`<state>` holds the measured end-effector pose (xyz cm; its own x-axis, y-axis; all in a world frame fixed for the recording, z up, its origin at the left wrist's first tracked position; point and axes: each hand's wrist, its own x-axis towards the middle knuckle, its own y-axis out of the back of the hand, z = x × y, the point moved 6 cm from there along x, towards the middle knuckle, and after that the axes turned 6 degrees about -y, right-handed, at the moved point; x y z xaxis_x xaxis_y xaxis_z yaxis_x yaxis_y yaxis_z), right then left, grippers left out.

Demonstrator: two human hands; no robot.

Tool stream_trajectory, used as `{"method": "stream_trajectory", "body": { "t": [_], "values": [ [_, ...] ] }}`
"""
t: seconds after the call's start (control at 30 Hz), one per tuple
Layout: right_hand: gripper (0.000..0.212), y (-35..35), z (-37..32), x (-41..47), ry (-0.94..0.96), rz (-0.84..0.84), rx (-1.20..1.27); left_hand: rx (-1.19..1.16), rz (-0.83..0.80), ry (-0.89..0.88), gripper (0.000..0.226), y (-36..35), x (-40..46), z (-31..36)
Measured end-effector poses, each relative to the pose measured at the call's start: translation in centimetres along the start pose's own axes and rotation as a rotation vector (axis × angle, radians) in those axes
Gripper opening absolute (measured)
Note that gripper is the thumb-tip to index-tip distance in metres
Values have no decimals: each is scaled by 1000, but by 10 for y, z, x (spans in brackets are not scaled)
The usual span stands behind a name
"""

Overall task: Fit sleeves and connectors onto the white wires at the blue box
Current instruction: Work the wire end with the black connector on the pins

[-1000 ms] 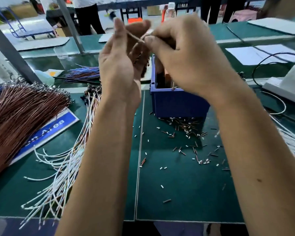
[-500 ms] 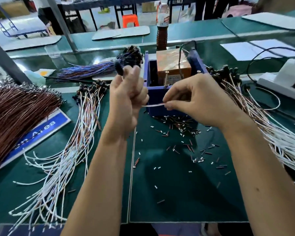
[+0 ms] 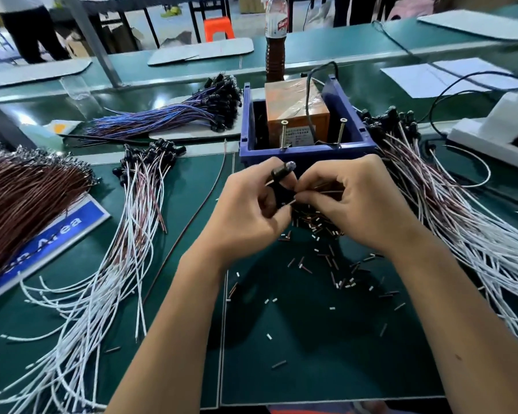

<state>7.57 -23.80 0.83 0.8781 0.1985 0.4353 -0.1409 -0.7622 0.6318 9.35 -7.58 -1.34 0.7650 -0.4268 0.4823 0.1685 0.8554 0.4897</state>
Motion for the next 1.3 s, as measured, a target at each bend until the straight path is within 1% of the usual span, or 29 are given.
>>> {"method": "stream_trajectory", "body": {
  "t": [0.1, 0.2, 0.3, 0.37, 0.5, 0.7, 0.87, 1.0, 1.07, 1.13, 1.3],
  "values": [
    [13, 3, 4, 0, -2, -26, 45, 11, -17, 5, 18, -8, 1, -6],
    [15, 4, 11, -4, -33, 9, 49, -41, 41, 46, 7, -5, 0, -16],
    [10, 6, 15, -7, -37, 78, 49, -37, 61, 88, 9, -3, -1, -25],
    [6, 5, 19, -9, -44, 86, 57, -32, 62, 104, 9, -3, -2, -26],
    [8, 0, 26, -12, -89, 72, 27, -70, 72, 102, 6, -5, -3, -23],
    [5, 0, 26, -12, -60, 32, 46, -17, 72, 75, 6, -2, -1, -23],
    [7, 0, 30, -12, -81, 3, 35, 10, 50, 76, 7, -3, -2, -26],
    [7, 13, 34, -13, -101, 65, 39, -6, 60, 101, 8, 3, -5, -29],
    [2, 19, 37, -14, -135, 85, 91, -48, 99, 112, 7, 7, -5, -30],
    [10, 22, 42, -16, -196, 9, 218, -90, 142, 117, 6, 9, -5, -29],
    [20, 23, 47, -24, -272, -359, 455, -177, 199, 129, 10, 13, -4, -28]
  ]
}}
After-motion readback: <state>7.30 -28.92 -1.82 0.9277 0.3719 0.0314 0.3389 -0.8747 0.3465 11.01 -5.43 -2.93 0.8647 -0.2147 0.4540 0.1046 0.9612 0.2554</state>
